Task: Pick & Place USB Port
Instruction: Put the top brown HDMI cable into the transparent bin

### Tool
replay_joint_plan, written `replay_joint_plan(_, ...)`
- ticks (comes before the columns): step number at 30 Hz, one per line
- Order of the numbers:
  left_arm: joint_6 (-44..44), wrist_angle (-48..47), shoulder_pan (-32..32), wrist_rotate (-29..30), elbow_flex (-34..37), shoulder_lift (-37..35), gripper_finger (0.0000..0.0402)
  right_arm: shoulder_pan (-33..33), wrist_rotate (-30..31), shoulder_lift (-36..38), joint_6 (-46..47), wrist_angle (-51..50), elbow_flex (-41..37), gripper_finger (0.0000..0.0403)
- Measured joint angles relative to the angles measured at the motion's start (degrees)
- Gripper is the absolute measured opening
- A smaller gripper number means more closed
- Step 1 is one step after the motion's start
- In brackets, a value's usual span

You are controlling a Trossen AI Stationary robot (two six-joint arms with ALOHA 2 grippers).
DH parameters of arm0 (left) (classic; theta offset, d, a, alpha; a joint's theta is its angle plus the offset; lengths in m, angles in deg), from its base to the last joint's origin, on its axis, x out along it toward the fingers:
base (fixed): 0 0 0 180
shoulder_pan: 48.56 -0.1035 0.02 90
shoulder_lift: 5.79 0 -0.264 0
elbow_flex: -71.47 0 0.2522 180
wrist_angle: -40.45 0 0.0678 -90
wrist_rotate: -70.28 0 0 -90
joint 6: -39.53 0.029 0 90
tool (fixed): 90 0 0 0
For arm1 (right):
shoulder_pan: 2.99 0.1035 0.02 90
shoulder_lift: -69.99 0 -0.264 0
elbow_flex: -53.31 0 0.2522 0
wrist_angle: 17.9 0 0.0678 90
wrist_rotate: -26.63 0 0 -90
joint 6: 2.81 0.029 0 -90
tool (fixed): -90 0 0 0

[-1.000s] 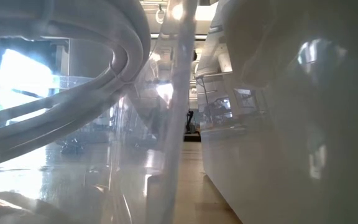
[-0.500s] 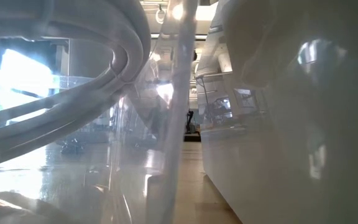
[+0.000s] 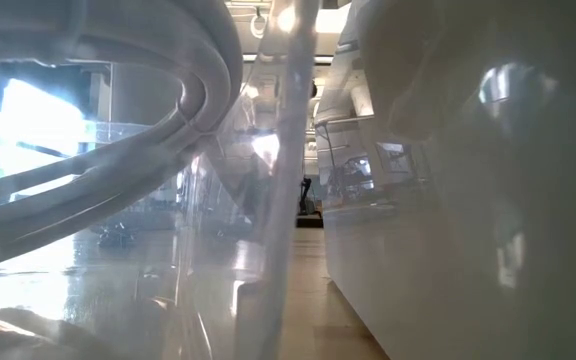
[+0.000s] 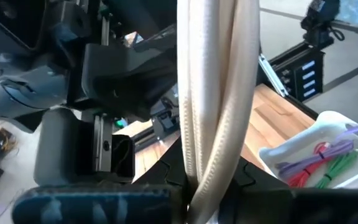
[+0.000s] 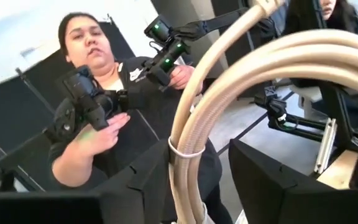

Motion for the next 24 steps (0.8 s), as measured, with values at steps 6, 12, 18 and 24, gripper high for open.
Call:
replay_joint_plan(6, -0.6, -1.7, 0.0, 1.5, 0.0, -2.1, 0.0033, -3.5, -3.6, 0.0, 6.1, -0.3, 0.0, 0.0158)
replay_joint_plan(12, -4.5, -10.5, 1.0, 6.4, 0.0, -5.6, 0.0033, -7.1, -4.4, 0.0, 6.6, -4.9, 0.0, 0.0142)
replay_joint_plan(18, -6.7, -19.5, 6.5, 14.7, -0.1, -9.3, 0.0033, -12.0, -3.2, 0.1, 1.8, -11.8, 0.0, 0.0129)
replay_joint_plan(24, -12.2, -33.1, 11.7, 15.7, -0.1, -10.3, 0.0033, -16.7, -0.1, 0.1, -5.1, -24.1, 0.0, 0.0122)
